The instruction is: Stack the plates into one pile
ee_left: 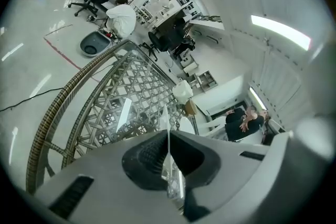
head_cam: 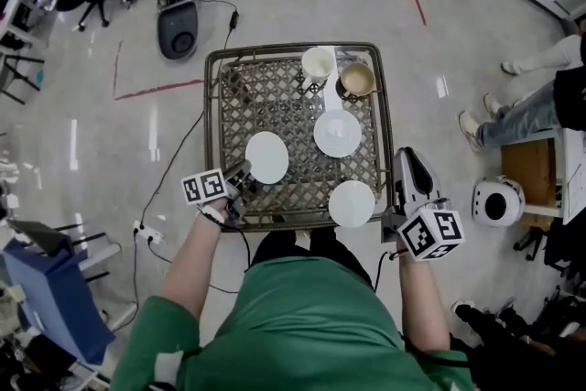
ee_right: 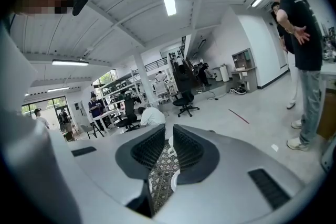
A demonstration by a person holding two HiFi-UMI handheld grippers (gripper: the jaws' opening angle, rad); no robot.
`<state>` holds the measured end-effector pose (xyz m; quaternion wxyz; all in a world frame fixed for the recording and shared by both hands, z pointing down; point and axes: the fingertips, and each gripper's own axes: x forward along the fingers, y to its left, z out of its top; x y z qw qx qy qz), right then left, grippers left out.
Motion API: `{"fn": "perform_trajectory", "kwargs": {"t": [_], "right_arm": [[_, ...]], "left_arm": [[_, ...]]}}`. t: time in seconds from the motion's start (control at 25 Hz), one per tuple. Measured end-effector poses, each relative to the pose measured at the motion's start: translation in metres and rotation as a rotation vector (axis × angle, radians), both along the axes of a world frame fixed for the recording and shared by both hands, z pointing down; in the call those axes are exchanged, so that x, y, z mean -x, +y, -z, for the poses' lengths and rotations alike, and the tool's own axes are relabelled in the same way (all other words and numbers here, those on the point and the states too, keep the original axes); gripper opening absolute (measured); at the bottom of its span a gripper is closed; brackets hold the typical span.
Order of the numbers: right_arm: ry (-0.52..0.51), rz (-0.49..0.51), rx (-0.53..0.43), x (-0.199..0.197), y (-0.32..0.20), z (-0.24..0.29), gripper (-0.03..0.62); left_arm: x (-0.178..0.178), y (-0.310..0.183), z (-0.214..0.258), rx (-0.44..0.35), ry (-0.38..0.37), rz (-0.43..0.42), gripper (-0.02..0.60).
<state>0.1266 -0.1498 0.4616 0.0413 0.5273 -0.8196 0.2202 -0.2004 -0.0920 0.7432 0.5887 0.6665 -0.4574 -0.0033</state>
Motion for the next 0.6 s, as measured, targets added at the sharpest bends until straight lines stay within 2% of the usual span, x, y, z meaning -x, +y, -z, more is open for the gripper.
{"fn": "perform_trajectory", "kwargs": {"t": [0.32, 0.6], "right_arm": [[-0.024, -0.023, -0.009, -0.016, -0.005, 0.001, 0.067], [-0.039, -0.042, 0.002, -0.035, -0.008, 0.0, 0.066]], "left_arm": [[-0.019, -0.019, 0.024, -0.057, 0.027, -0.012, 0.031], [-0.058, -0.041, 0.043, -0.102, 0.063, -0.055, 0.031]]}}
